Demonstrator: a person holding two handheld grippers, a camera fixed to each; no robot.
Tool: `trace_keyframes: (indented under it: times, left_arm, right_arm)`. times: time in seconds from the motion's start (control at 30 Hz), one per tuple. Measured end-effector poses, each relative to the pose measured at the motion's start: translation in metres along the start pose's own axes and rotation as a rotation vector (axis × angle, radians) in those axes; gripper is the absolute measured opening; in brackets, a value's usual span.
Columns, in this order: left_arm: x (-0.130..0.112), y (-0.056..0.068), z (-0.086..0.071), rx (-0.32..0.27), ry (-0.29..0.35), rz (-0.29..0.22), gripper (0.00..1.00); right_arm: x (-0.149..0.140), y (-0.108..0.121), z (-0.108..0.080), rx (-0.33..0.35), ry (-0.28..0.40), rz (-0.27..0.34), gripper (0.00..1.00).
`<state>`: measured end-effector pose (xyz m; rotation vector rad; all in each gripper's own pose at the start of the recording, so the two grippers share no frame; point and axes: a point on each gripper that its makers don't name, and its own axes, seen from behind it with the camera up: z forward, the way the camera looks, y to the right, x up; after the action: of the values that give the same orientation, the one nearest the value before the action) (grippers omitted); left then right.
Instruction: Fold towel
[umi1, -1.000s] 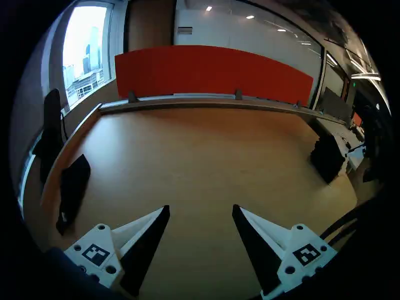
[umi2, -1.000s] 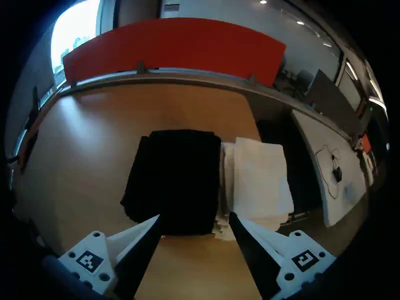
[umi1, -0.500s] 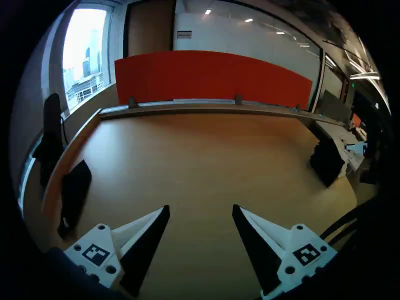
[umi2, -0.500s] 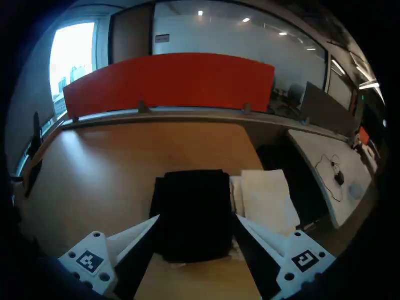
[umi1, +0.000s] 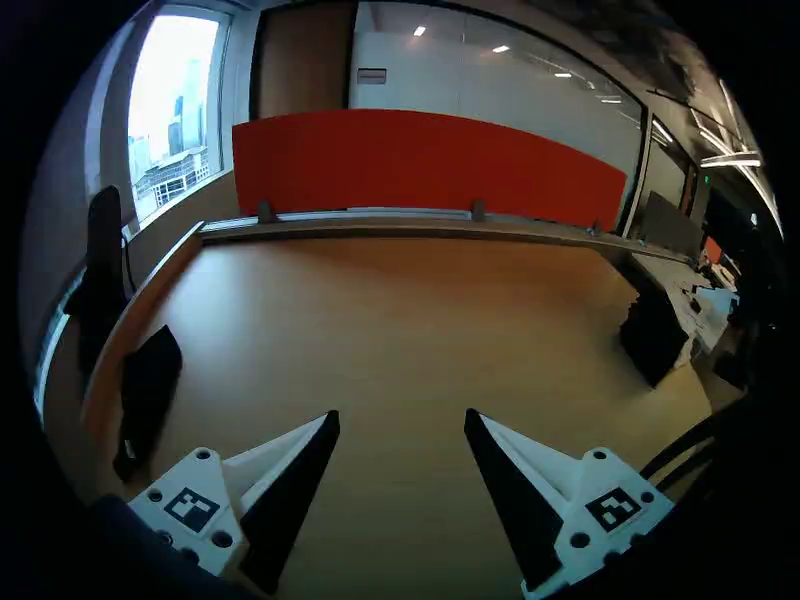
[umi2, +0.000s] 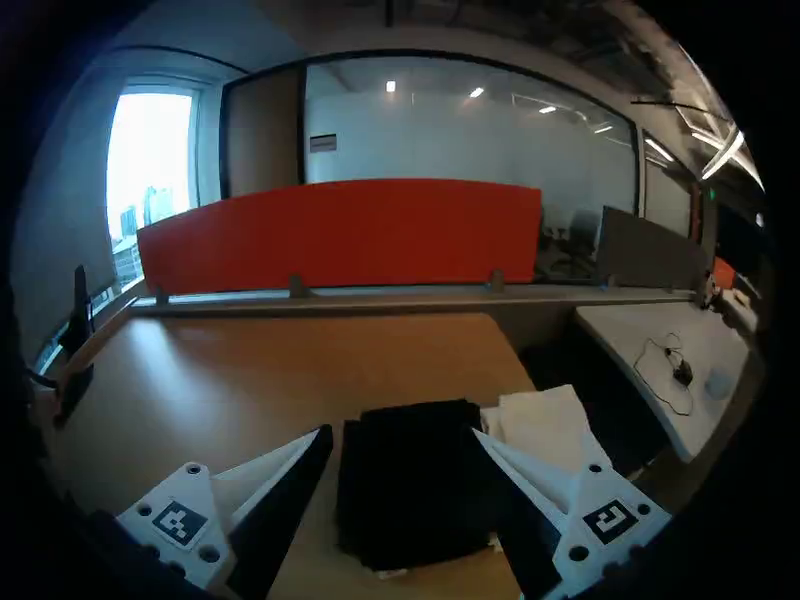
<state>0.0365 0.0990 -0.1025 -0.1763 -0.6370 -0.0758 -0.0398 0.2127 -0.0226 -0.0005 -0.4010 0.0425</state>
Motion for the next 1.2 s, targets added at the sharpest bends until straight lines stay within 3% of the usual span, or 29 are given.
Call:
trace_keyframes:
  times: [0.2,0.47,0.77,1.2]
  left_arm:
    - [0.006,0.0,0.003,0.0,0.017,-0.012,0.93]
    - [0.017,0.0,0.007,-0.003,0.06,-0.036,0.93]
    - [0.043,-0.003,0.007,0.0,0.158,-0.037,0.93]
    - [0.095,-0.025,0.005,0.077,0.35,-0.016,0.93]
  right_arm:
    - [0.01,-0.006,-0.001,-0.005,0.048,0.008,0.97]
    - [0.024,-0.009,-0.003,-0.041,0.108,-0.029,0.97]
    - [0.039,-0.019,-0.008,-0.053,0.16,-0.057,0.97]
    - [0.054,-0.047,-0.015,-0.026,0.205,-0.045,0.97]
